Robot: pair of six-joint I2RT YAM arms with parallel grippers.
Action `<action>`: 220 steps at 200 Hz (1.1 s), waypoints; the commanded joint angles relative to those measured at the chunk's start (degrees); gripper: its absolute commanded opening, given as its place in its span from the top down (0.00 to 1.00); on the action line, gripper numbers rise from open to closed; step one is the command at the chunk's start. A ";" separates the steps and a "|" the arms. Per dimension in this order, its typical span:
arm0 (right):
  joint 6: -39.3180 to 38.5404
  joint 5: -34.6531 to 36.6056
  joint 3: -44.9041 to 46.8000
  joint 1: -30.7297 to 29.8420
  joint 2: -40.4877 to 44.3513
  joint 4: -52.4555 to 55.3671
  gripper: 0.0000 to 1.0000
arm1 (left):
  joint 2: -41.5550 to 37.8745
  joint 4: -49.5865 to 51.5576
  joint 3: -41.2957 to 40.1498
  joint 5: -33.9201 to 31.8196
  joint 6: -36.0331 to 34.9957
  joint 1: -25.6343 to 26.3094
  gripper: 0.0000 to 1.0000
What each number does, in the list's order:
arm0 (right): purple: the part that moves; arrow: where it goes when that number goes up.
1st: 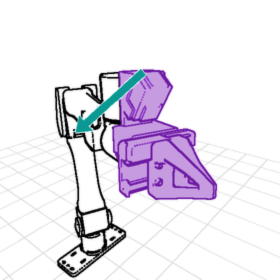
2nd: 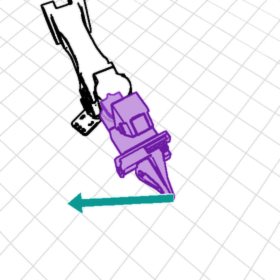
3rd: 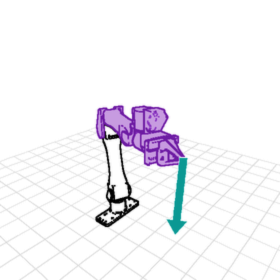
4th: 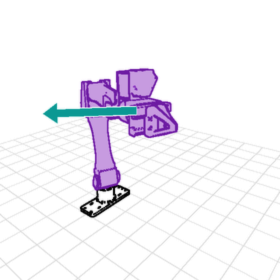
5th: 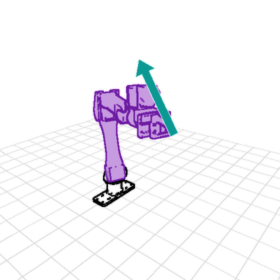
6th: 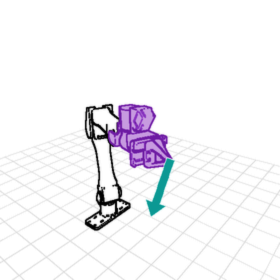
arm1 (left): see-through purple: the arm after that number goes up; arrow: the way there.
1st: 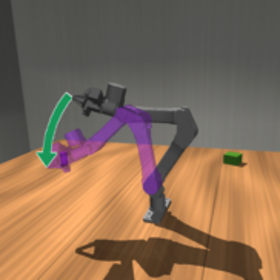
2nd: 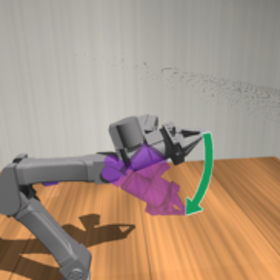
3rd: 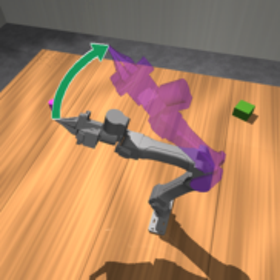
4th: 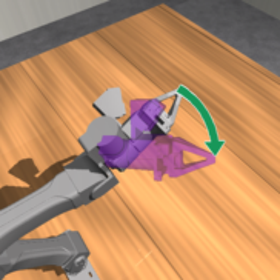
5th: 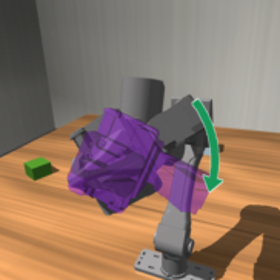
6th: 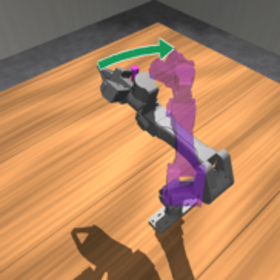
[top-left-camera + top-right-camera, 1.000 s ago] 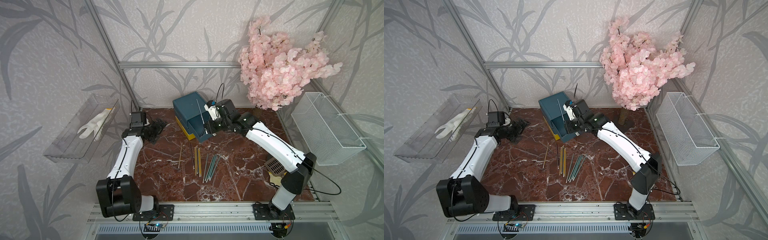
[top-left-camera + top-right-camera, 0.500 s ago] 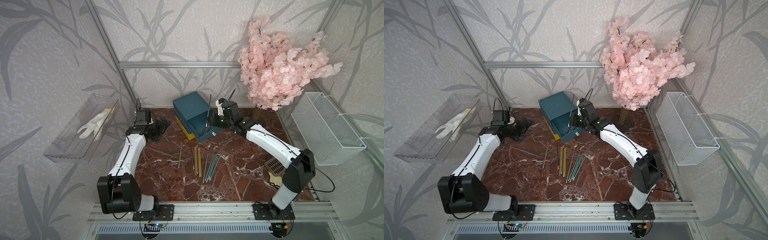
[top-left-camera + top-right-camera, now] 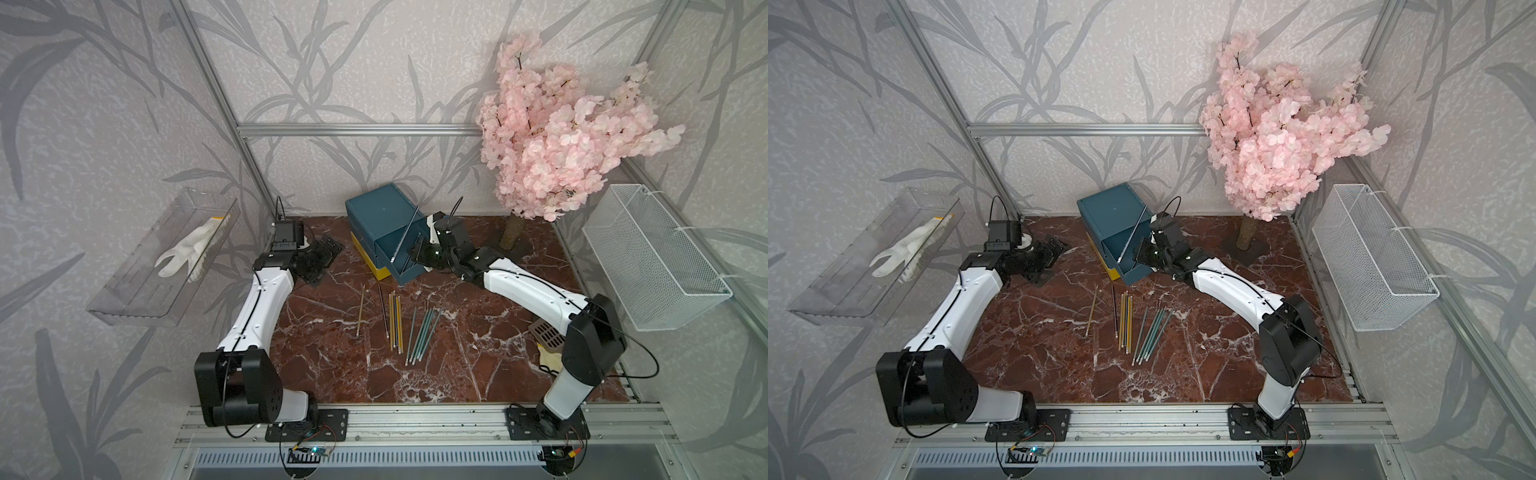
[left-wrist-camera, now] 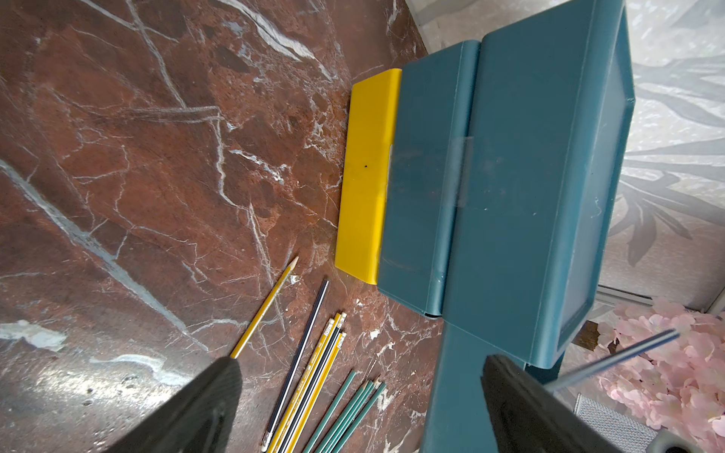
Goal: Please place the pencils in the drawer according to their color
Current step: Place the pencil in the drawer.
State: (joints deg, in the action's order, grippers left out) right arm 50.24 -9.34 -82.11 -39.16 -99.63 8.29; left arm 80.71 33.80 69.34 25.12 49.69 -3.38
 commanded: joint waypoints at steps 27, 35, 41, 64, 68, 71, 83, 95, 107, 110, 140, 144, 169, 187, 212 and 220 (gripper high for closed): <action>1.55 -1.47 -2.18 -1.62 -1.23 -1.09 0.65 | 0.68 -0.67 1.48 -0.57 0.23 0.40 0.00; 1.59 -1.29 -2.27 -1.60 -0.88 -1.09 0.62 | 0.68 -0.68 1.47 -0.57 0.23 0.42 0.00; 1.46 -1.06 -2.36 -1.60 -0.54 -0.87 0.59 | 0.66 -0.83 1.50 -0.52 0.23 0.40 0.00; 0.62 -0.24 -3.05 -1.54 1.20 -0.12 0.55 | 0.51 -0.85 1.50 -0.54 0.06 0.41 0.00; 0.35 -0.24 -3.29 -1.45 1.46 0.08 0.54 | 0.50 -0.84 1.47 -0.65 -0.07 0.41 0.00; 0.22 -0.24 -3.51 -1.45 1.58 0.32 0.53 | 0.52 -0.82 1.45 -0.64 -0.20 0.46 0.00; -0.88 -0.07 -4.59 -1.30 2.42 1.22 0.50 | 0.46 -0.73 1.48 -0.86 -0.55 0.44 0.00; -1.66 0.03 -5.22 -0.93 4.36 2.08 0.47 | 0.20 -0.54 1.38 -1.07 -1.06 0.39 0.00; -2.37 0.09 -5.68 -0.37 5.76 2.98 0.45 | -0.13 -0.49 1.16 -1.17 -1.67 0.39 0.00; -2.53 0.18 -5.76 -0.19 6.11 3.24 0.44 | -0.19 -0.48 1.06 -1.17 -1.75 0.40 0.00; -4.39 1.24 -4.71 1.50 10.67 6.22 0.39 | -1.72 0.84 0.06 -2.21 -4.07 0.70 0.00; -4.61 1.45 -4.30 1.63 11.32 6.56 0.39 | -2.05 1.10 -0.16 -2.39 -4.43 0.82 0.00; -5.76 2.21 -0.58 2.15 15.24 8.84 0.38 | -4.10 2.84 -2.08 -4.31 -6.32 2.11 0.00; -5.90 2.40 3.78 2.11 18.32 9.55 0.37 | -5.83 4.05 -4.40 -6.42 -7.14 4.07 0.00; -5.56 2.48 11.93 2.07 22.91 10.10 0.37 | -8.07 4.65 -9.04 -10.13 -6.74 8.95 0.00; -5.75 2.53 14.60 2.01 24.56 9.98 0.37 | -8.50 4.74 -10.61 -11.39 -6.30 10.80 0.00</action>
State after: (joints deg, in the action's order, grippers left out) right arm 45.45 -7.88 -74.06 -36.93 -78.35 15.25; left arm 74.19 35.81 62.74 18.61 44.47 3.33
